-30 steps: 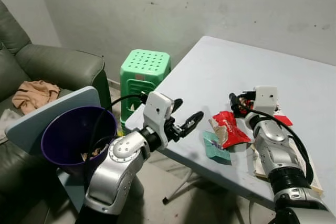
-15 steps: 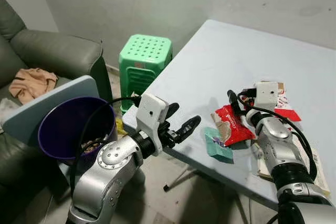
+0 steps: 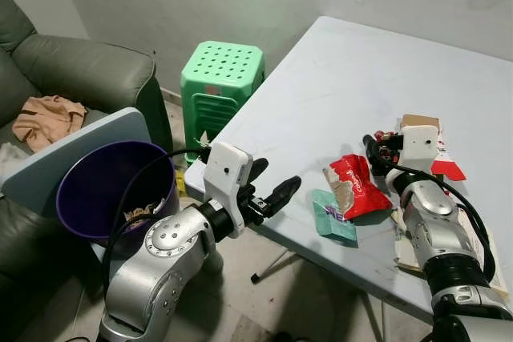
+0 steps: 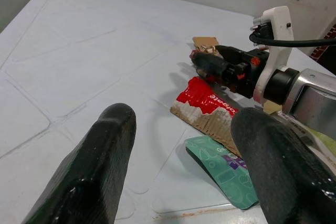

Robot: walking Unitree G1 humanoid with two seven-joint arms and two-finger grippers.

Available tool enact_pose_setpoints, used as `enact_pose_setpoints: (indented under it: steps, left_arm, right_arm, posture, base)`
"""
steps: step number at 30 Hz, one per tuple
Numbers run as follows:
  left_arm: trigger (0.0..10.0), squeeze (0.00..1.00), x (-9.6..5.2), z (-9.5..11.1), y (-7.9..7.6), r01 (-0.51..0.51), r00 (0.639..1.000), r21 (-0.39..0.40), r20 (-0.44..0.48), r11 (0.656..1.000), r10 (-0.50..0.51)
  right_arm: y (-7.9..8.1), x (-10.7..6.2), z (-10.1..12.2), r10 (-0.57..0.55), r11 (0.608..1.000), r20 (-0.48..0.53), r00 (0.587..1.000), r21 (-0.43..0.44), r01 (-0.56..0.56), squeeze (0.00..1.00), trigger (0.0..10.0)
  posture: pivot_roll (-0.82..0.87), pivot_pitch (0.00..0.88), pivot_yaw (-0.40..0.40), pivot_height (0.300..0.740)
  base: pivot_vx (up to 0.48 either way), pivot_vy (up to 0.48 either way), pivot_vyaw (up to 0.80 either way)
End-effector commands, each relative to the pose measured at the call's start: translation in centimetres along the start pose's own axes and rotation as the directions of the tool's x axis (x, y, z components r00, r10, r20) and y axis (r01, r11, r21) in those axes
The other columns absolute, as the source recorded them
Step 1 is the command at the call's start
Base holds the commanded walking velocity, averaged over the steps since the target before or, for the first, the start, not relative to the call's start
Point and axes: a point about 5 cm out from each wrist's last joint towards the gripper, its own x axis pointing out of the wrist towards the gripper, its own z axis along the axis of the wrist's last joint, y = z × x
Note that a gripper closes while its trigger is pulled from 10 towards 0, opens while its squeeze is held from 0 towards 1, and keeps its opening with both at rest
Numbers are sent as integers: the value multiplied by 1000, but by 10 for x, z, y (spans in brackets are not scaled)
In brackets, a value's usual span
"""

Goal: Picking trash to rubbish bin

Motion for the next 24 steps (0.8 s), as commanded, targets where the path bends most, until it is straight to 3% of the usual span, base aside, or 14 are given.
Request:
enact_pose_setpoints:
  steps: [1,2,3,11,24]
  left_arm:
    - [10000,0,-1,3,-3,8,1000,6,6,1000,-8]
    - [10000,0,-1,3,-3,8,1000,6,6,1000,-8]
    - [10000,0,-2,3,-2,5,1000,5,4,1000,-5]
    - [10000,0,-1,4,-2,1,1000,4,3,1000,-2]
    - [10000,0,4,5,6,-29,999,28,15,999,29]
  right_arm:
    - [-5,-2,-1,-32,999,-8,999,-29,32,0,1098]
    - [-5,-2,-1,-32,999,-8,999,-29,32,0,1098]
    - [-5,-2,-3,-33,999,-21,999,-23,33,0,0]
    - [-6,-2,-4,-52,995,-29,998,-82,50,0,0]
    - [-6,0,0,-42,999,-24,999,-26,41,0,0]
  posture:
    - [-15,196,-9,740]
    - [-15,196,-9,740]
    - [-15,196,-7,740]
    - [-12,192,-4,740]
    - [-8,153,-9,740]
  base:
    - [0,0,0]
    - [0,0,0]
    - [0,0,0]
    - [0,0,0]
    - [0,0,0]
